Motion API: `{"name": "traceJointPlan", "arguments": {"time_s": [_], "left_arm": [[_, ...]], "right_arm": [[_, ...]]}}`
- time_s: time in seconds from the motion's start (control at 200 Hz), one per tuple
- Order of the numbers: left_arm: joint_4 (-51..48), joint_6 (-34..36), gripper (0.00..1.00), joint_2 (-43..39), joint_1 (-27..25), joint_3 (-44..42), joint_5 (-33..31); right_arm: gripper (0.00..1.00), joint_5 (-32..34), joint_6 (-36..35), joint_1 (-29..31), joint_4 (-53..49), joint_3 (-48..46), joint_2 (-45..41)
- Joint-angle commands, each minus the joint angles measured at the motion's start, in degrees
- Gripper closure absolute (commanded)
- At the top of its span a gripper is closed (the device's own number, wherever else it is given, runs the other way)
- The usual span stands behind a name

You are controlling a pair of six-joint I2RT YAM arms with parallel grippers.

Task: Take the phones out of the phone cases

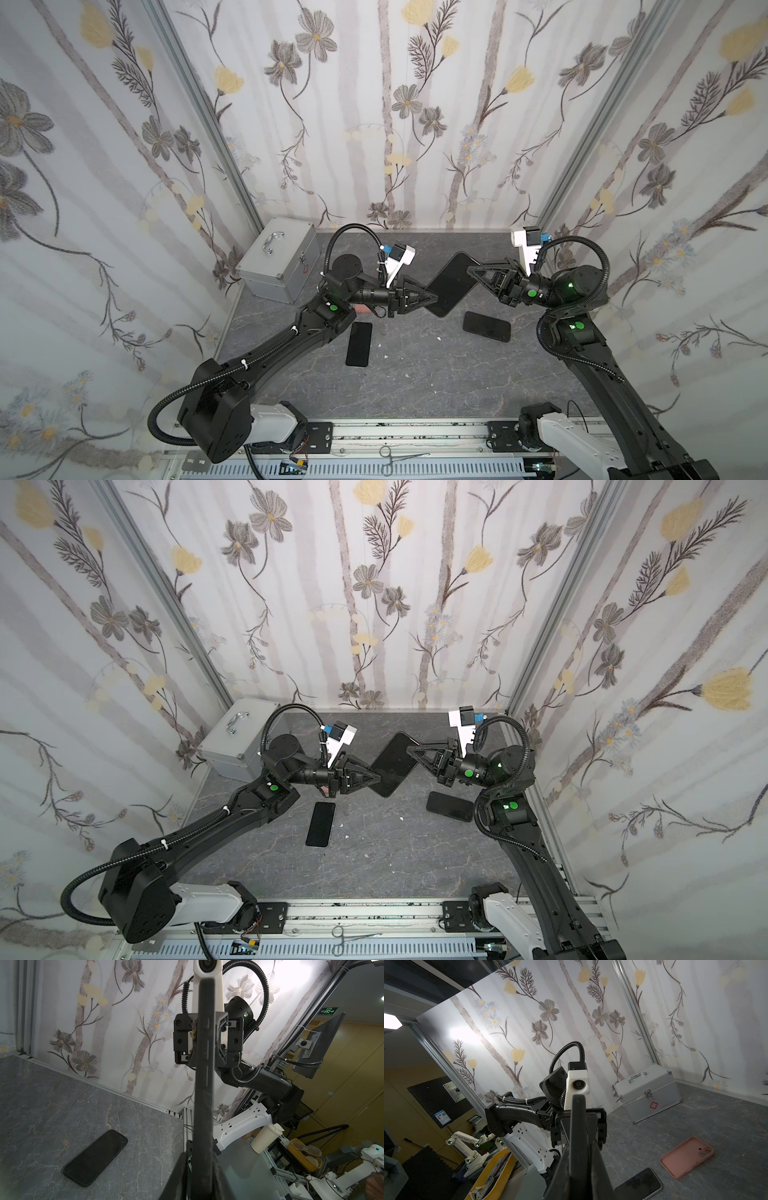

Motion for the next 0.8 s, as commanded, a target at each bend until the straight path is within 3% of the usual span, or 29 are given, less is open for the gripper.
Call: {"name": "traceJointPlan", "arguments": {"time_s": [0.0, 0.115, 0.24, 0.355, 0.44, 0.575, 0.694, 0.794], "left_arm": [[1.81, 0.5, 0.88, -0.15, -0.08, 0.67, 0.07], [1.82, 0.66, 1.0, -0.39, -0.08, 0.86, -0.69], [0.41, 2.7, 1.0, -1.13, 0.05, 0.53, -2.97], [-8.99, 9.87, 1.0, -1.71, -0.17, 2.91, -7.23], [-20.55, 17.89, 1.0, -1.72, -1.0, 6.56, -11.94], [-23.46, 23.31, 1.0, -3.98, -1.18, 5.77, -16.29], [-24.76, 27.21, 1.0, -5.98, -1.18, 4.37, -20.69], [-26.65, 27.74, 1.0, -5.85, -1.22, 5.18, -20.2]], "right_arm": [[1.0, 2.18, -0.04, 0.05, 1.57, 0.02, 0.26], [1.0, 3.0, -1.22, 0.01, 0.48, 0.26, 0.02], [0.54, 6.55, -6.38, -0.03, -5.17, 1.39, -1.18], [0.35, 14.8, -13.46, -0.05, -12.71, 2.65, -3.68], [0.29, 21.03, -17.13, -0.14, -15.13, 2.63, -5.89], [0.29, 24.45, -22.86, -0.21, -17.83, 2.92, -7.64], [0.31, 19.87, -27.32, -0.39, -22.94, 5.74, -6.91], [0.32, 12.93, -30.39, -0.48, -26.35, 8.06, -5.45]]}}
